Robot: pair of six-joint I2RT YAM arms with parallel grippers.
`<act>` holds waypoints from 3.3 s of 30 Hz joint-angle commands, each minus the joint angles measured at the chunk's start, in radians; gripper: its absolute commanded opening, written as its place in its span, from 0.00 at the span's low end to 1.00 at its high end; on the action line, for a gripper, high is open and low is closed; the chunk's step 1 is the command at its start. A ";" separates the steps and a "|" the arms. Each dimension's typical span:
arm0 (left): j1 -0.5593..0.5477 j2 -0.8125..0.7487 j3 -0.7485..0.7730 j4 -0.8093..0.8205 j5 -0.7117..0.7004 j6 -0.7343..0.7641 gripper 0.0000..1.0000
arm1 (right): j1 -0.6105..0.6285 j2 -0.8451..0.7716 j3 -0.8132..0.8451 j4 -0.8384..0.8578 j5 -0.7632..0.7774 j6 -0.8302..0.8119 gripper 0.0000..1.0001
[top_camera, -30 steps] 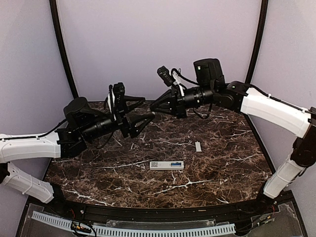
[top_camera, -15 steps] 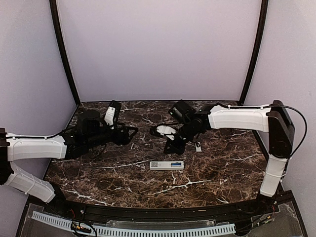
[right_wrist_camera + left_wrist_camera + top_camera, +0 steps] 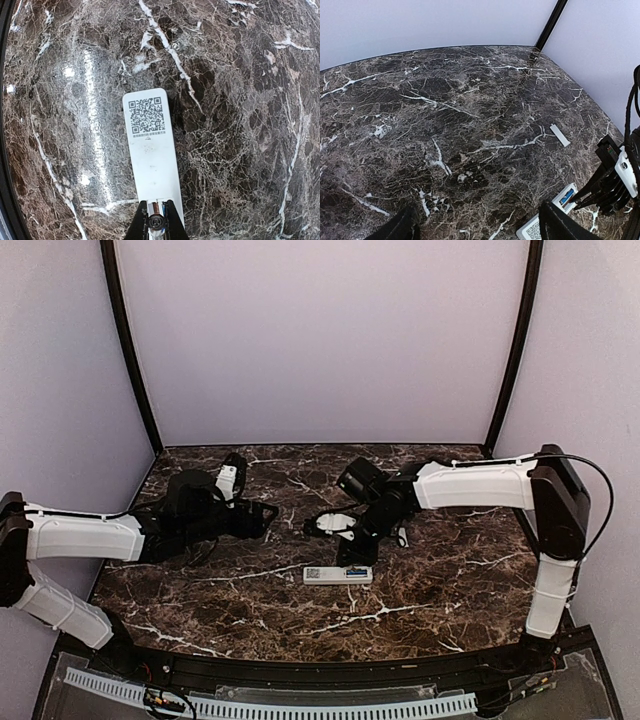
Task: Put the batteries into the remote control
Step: Place the battery in the battery compartment, then hold the remote control without the battery cover at the center of the board.
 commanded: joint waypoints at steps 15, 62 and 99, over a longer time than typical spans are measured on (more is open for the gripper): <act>0.009 -0.003 0.018 -0.025 -0.014 0.070 0.81 | 0.011 0.057 -0.004 -0.003 0.027 -0.070 0.00; -0.063 0.069 0.121 -0.378 0.348 0.690 0.87 | -0.103 -0.079 0.110 0.006 -0.033 0.197 0.34; -0.167 0.569 0.421 -0.621 0.401 0.732 0.37 | -0.266 -0.392 -0.336 0.202 -0.002 0.980 0.99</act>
